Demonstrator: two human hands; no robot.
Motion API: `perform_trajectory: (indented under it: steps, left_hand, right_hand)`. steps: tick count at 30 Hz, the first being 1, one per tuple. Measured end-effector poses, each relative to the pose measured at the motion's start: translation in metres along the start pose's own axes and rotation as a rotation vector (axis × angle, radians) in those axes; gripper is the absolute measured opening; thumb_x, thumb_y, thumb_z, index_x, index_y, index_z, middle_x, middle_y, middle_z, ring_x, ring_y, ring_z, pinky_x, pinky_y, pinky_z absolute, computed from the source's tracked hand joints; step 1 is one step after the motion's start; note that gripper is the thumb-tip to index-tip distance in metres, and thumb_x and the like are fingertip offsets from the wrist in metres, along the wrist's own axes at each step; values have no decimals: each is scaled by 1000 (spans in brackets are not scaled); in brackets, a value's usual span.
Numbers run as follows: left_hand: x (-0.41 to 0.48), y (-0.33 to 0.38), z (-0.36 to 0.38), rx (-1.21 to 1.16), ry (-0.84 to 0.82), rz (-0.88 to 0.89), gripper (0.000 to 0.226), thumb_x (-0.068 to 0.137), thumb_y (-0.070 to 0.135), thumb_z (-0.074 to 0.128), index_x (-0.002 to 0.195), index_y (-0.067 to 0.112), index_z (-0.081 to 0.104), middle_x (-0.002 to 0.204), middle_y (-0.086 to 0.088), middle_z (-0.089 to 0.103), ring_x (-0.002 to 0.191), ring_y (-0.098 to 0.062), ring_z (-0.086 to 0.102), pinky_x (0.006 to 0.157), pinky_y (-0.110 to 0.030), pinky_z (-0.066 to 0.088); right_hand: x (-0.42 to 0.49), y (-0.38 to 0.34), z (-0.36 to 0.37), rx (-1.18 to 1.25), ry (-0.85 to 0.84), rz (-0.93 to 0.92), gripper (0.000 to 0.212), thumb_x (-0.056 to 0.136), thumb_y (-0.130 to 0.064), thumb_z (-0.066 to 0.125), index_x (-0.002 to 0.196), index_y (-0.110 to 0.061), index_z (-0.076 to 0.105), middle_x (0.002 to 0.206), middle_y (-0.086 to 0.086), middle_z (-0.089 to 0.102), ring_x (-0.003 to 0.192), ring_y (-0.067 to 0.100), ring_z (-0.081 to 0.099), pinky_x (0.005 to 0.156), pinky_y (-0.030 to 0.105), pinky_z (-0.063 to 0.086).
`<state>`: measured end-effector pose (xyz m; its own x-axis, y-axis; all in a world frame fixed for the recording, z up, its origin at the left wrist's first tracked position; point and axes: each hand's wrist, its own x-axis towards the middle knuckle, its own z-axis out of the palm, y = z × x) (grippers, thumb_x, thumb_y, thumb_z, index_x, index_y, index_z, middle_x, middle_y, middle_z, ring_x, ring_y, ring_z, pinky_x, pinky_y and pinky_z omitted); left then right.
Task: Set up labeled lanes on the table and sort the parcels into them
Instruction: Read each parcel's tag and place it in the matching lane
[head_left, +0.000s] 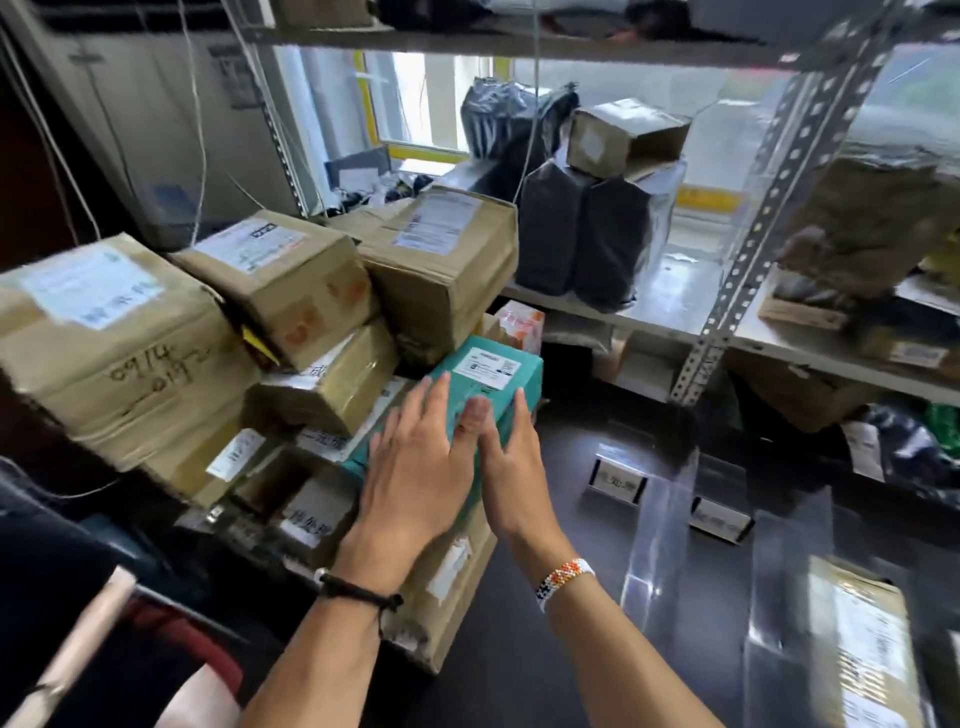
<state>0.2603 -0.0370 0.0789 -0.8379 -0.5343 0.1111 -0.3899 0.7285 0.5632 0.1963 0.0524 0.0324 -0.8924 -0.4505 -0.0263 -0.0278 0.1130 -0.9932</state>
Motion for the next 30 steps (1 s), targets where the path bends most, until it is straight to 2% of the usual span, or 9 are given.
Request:
perform_trajectory:
  steps: [3,6,8,11,15,17,21,23,30]
  left_hand:
    - [14,-15,-15,-1,-49,-65,83,98,76,16,163,25,28,168,-3,32,152,-27,31,122,-52,29]
    - [21,-34,-13,51,-126,-147,81,98,75,17,161,26,31,162,-10,40,147,-35,39,117,-58,34]
    - [18,-37,-10,29,-148,-125,73,103,68,21,160,26,34,157,-11,46,143,-33,42,116,-55,37]
    - [11,-30,-15,-129,-141,-103,57,107,59,29,153,27,43,133,-3,61,107,-16,63,85,-34,51]
    - [7,-13,-15,-358,-143,-116,50,110,49,35,154,25,43,118,10,63,79,2,65,55,-7,44]
    - [4,-4,-11,-563,-151,-117,40,110,44,41,145,26,50,110,8,70,78,4,72,59,-10,52]
    - [2,24,0,-902,-251,-138,42,107,39,52,148,36,46,115,10,76,98,-17,78,87,-45,63]
    - [2,39,10,-959,-322,-100,48,106,35,53,150,46,37,106,23,77,100,-17,78,84,-41,63]
    - [-5,85,61,-1001,-393,-30,58,109,22,52,160,42,31,137,-3,69,108,-25,76,80,-34,64]
  right_hand:
    - [6,3,17,-35,-14,71,98,93,-76,51,167,-38,-1,174,-7,7,159,14,17,122,31,22]
    - [10,9,24,-89,41,76,98,93,-67,61,163,-47,-4,172,-5,12,154,21,31,122,50,38]
    - [11,13,23,-29,57,70,95,94,-53,64,163,-49,-2,168,-7,23,144,21,46,112,49,50]
    - [9,17,12,120,74,76,93,87,-50,64,156,-62,3,165,-9,33,128,19,63,94,43,62]
    - [-3,17,-18,308,138,60,84,93,-34,64,156,-61,15,155,-2,50,114,24,73,87,51,64]
    - [-11,12,-37,396,147,39,80,102,-20,62,161,-51,17,150,3,55,111,27,75,85,51,65]
    - [-24,1,-76,498,170,-13,69,106,-7,54,160,-42,32,142,2,66,114,34,73,83,45,66]
    - [-34,-3,-93,545,163,-29,66,106,-4,51,159,-42,35,137,-3,70,113,33,74,83,44,66]
    - [-54,0,-143,534,204,-51,65,108,-4,46,161,-39,33,140,-1,68,109,26,75,77,35,65]
